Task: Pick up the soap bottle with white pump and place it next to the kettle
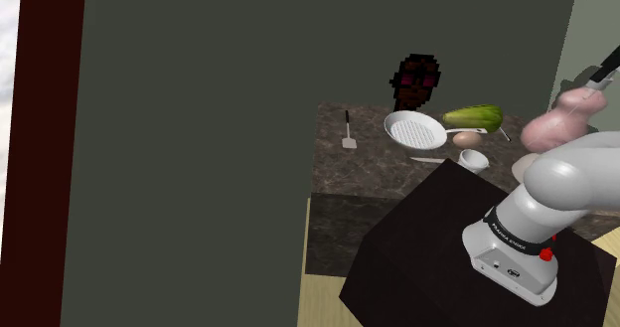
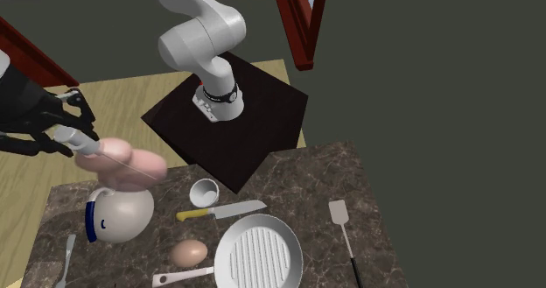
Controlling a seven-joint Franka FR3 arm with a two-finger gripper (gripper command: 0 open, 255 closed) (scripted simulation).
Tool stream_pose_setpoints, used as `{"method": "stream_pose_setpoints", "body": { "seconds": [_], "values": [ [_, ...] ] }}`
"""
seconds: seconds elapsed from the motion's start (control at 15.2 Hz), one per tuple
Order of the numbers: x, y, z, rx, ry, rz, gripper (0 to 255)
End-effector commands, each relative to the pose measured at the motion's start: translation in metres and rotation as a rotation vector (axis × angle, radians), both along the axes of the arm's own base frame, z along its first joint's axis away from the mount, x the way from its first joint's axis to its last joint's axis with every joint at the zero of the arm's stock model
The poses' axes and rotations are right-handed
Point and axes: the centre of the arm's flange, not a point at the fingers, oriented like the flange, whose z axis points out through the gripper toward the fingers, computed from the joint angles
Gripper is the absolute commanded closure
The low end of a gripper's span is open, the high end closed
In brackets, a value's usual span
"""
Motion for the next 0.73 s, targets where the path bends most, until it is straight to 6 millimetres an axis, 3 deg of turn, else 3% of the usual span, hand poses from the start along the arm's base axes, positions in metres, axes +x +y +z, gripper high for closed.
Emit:
{"method": "stream_pose_setpoints", "body": {
  "seconds": [0.0,0.66],
  "values": [
    [0.001,0.0,-0.011,-0.001,-0.001,0.0,255],
    [0.001,0.0,-0.064,-0.001,-0.001,0.0,255]
  ]
}}
